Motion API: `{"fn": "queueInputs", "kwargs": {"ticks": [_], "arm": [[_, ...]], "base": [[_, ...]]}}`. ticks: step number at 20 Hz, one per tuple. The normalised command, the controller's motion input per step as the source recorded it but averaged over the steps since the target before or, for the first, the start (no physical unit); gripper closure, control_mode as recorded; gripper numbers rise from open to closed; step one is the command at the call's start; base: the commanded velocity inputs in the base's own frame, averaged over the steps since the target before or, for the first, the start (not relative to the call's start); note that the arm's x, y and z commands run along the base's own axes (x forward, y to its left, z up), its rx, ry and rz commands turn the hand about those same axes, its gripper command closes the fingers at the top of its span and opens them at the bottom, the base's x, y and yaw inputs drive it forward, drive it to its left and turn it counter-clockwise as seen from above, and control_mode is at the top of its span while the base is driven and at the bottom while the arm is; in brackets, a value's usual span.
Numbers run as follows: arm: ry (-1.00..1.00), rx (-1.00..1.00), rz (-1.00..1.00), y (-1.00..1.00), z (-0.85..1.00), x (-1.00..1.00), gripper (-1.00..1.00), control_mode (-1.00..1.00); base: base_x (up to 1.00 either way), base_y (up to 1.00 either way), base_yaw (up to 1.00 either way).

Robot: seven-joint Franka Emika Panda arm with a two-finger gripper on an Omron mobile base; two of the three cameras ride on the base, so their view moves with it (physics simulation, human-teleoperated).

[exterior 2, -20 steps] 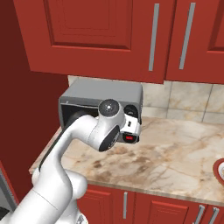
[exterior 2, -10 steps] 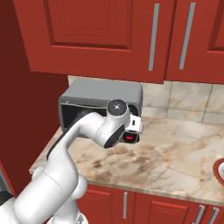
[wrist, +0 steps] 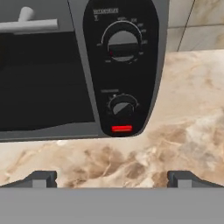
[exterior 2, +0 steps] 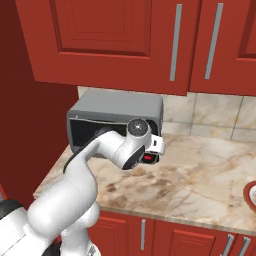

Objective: Pick up the bagel from the plate, place it on the toaster oven rack, close the door, and set the timer.

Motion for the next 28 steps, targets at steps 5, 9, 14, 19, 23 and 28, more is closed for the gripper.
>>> {"fn": "queueInputs", "kwargs": {"ticks": [5, 9, 14, 19, 23, 28], "arm": [[0.04, 0.03, 0.00, -0.15, -0.12, 0.43, -1.00, -1.00], [0.02, 0.04, 0.00, -0.23, 0.00, 0.53, -1.00, -1.00], [0.03, 0.03, 0.00, -0.30, -0.08, 0.39, -1.00, -1.00], [0.03, 0.03, 0.00, -0.19, -0.32, 0.09, -1.00, -1.00], [0.01, 0.02, 0.00, -0.02, -0.38, 0.00, -1.00, -1.00], [0.00, 0.02, 0.00, 0.01, -0.12, 0.01, -1.00, -1.00]], "base": [[0.00, 0.00, 0.00], [0.00, 0.00, 0.00], [0.00, 0.00, 0.00], [0.00, 0.00, 0.00], [0.00, 0.00, 0.00], [0.00, 0.00, 0.00]]}}
